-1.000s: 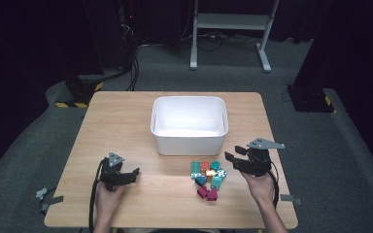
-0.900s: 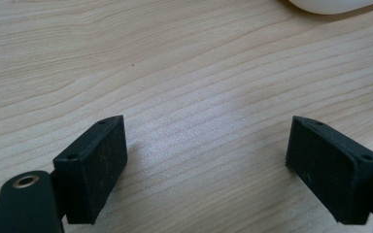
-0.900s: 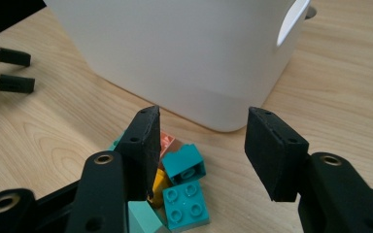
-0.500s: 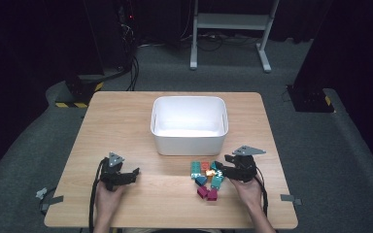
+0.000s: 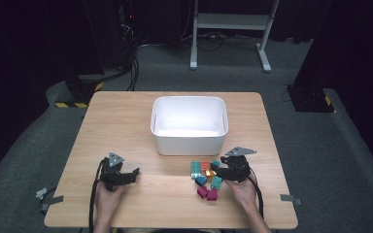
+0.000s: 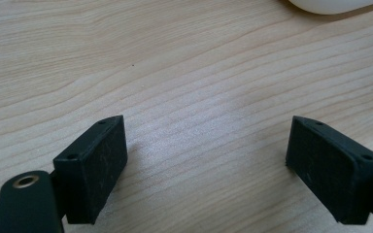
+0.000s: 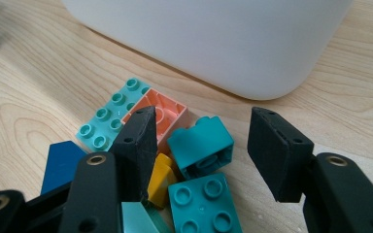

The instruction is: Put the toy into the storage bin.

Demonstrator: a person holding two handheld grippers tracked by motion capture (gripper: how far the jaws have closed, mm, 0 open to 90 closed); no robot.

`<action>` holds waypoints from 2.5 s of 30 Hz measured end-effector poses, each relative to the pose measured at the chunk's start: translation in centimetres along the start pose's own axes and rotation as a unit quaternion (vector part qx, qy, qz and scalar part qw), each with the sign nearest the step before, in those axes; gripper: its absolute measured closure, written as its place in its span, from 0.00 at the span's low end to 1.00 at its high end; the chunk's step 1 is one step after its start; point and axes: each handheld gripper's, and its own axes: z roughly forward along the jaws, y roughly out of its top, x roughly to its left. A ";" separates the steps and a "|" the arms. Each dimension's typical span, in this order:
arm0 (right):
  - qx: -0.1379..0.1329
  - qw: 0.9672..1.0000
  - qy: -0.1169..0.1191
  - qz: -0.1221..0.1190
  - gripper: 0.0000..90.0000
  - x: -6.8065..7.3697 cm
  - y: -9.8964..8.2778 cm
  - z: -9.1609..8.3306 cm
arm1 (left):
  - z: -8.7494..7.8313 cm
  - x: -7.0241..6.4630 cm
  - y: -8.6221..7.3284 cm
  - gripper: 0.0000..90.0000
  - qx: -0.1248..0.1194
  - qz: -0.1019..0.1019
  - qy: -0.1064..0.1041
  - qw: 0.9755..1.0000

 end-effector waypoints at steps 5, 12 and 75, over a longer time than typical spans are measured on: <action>0.008 1.000 -0.002 -0.003 0.49 -0.1 -0.1 0.6 | 0.0 0.0 0.0 0.17 0.000 0.000 0.000 1.000; 0.014 1.000 -0.005 -0.004 0.51 -0.2 -0.1 0.9 | 0.0 0.0 0.0 0.17 0.000 0.000 0.000 1.000; -0.042 0.999 -0.002 -0.019 0.62 -0.4 3.4 -6.9 | 0.0 0.0 0.0 0.17 0.000 0.000 0.000 1.000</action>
